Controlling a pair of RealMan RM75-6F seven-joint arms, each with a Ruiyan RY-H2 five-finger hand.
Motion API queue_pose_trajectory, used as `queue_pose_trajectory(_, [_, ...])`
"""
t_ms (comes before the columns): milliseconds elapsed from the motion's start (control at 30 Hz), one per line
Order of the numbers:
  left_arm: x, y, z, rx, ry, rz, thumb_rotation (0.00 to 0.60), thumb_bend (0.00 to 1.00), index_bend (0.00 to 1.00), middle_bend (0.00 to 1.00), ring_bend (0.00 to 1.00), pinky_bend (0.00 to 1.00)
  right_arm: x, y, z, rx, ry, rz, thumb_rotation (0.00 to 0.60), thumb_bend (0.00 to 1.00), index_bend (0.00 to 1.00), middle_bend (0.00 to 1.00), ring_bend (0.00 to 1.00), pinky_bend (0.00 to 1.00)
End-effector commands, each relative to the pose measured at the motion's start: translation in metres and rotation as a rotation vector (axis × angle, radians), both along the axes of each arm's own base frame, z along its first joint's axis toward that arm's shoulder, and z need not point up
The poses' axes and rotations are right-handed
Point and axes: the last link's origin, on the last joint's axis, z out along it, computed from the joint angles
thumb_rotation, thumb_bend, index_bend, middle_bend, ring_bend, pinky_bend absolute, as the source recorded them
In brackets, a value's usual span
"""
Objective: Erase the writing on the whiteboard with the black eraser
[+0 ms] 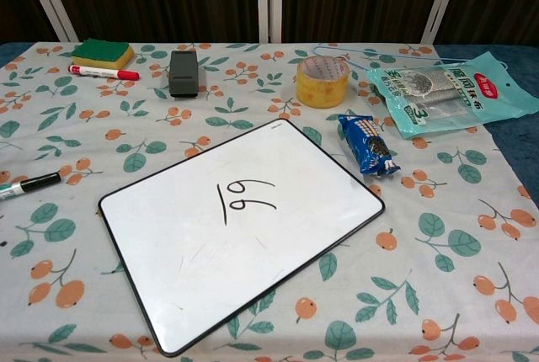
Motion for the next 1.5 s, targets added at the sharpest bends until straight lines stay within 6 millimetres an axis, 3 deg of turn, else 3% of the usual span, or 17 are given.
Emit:
queue_pose_trajectory(33, [0.0, 0.0, -0.001, -0.005, -0.002, -0.003, 0.502, 0.01, 0.08, 0.07, 0.07, 0.2, 0.0, 0.0, 0.0, 0.0, 0.0, -0.002, 0.6, 0.28, 0.0, 0.0, 0.0, 0.0])
queue_pose_trajectory(400, [0.004, -0.001, 0.0, -0.005, 0.008, -0.016, 0.499, 0.01, 0.08, 0.07, 0.07, 0.2, -0.004, 0.005, 0.006, -0.012, -0.009, -0.005, 0.6, 0.28, 0.0, 0.0, 0.0, 0.0])
queue_pose_trajectory(567, [0.012, 0.012, 0.003, -0.024, 0.035, -0.063, 0.507, 0.01, 0.08, 0.07, 0.07, 0.2, -0.004, 0.003, 0.009, -0.018, -0.009, -0.004, 0.6, 0.28, 0.0, 0.0, 0.0, 0.0])
queue_pose_trajectory(700, [0.026, 0.049, 0.001, -0.137, 0.011, -0.142, 0.598, 0.01, 0.08, 0.07, 0.07, 0.2, -0.005, 0.003, 0.008, -0.007, 0.0, -0.005, 0.6, 0.28, 0.0, 0.0, 0.0, 0.0])
queue_pose_trajectory(833, [0.044, 0.094, 0.0, -0.189, -0.003, -0.209, 0.6, 0.01, 0.08, 0.07, 0.07, 0.2, -0.006, 0.005, 0.008, -0.013, -0.007, -0.005, 0.6, 0.28, 0.0, 0.0, 0.0, 0.0])
queue_pose_trajectory(1033, [0.059, 0.164, -0.024, -0.303, -0.025, -0.176, 0.6, 0.03, 0.08, 0.07, 0.07, 0.2, -0.007, 0.008, 0.009, -0.024, -0.012, -0.013, 0.6, 0.28, 0.0, 0.0, 0.0, 0.0])
queue_pose_trajectory(1233, [0.081, 0.201, -0.053, -0.355, -0.05, -0.164, 0.6, 0.03, 0.08, 0.09, 0.07, 0.2, -0.009, 0.01, 0.014, -0.039, -0.014, -0.022, 0.6, 0.28, 0.0, 0.0, 0.0, 0.0])
queue_pose_trajectory(1500, [0.129, 0.237, -0.081, -0.405, -0.04, -0.188, 0.6, 0.05, 0.08, 0.09, 0.07, 0.2, -0.01, 0.011, 0.017, -0.048, -0.015, -0.029, 0.6, 0.28, 0.0, 0.0, 0.0, 0.0])
